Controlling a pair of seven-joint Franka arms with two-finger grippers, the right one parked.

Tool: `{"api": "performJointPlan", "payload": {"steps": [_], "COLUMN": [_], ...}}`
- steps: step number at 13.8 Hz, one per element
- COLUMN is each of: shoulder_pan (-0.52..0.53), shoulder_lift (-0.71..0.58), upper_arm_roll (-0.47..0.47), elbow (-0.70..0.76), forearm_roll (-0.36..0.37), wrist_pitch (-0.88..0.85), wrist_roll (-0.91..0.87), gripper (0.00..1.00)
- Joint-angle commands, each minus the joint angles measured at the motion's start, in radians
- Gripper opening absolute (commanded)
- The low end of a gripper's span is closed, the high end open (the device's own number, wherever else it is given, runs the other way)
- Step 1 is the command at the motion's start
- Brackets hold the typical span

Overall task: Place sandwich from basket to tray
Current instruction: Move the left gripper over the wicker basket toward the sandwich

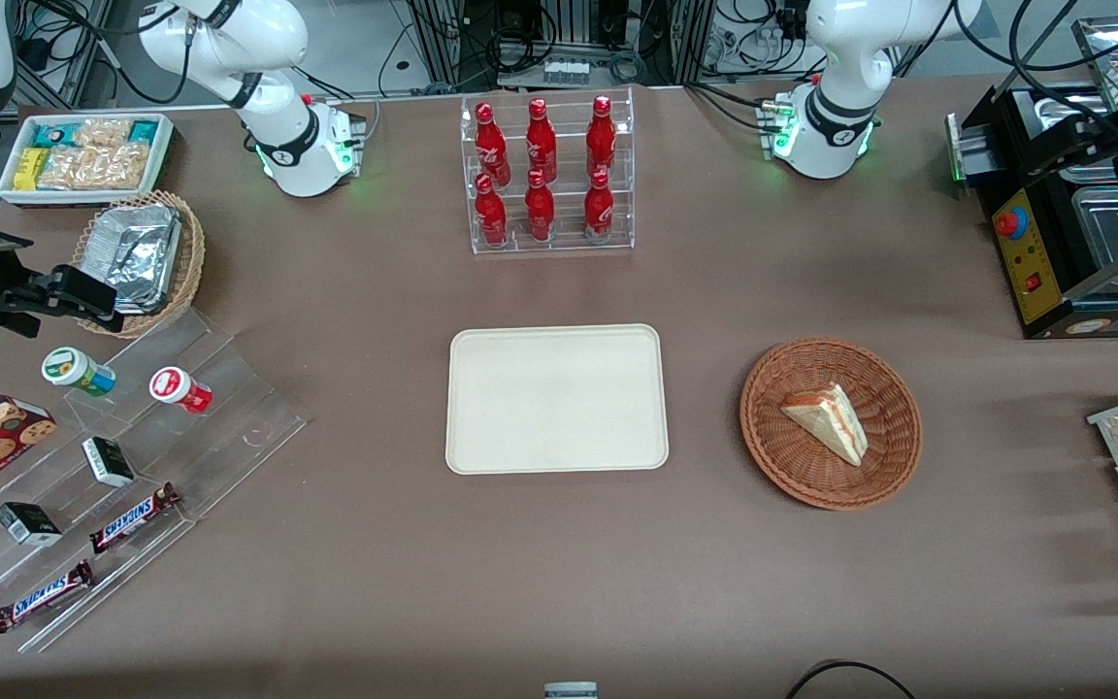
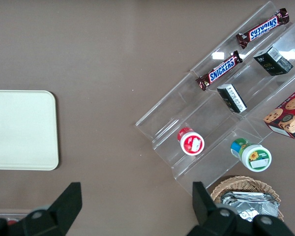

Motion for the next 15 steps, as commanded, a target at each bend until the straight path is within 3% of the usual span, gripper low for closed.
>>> {"api": "performJointPlan", "payload": {"steps": [1, 5, 7, 10, 13, 15], "shoulder_pan": [-0.041, -0.041, -0.041, -0.044, -0.096, -0.128], "shoulder_lift": [0.001, 0.064, 0.156, 0.196, 0.202, 0.234], "upper_arm_roll": [0.032, 0.030, 0.030, 0.027, 0.026, 0.026], "elbow": [-0.007, -0.019, -0.015, -0.134, -0.309, -0.352], "forearm_roll": [-0.011, -0.003, -0.012, -0.019, -0.019, -0.017], "wrist_pitch": [0.020, 0.069, 0.088, 0.305, 0.578, 0.690], "wrist_roll": [0.017, -0.005, -0.130, -0.292, -0.574, -0.714], "gripper": [1.00, 1.00, 1.00, 1.00, 1.00, 1.00]}}
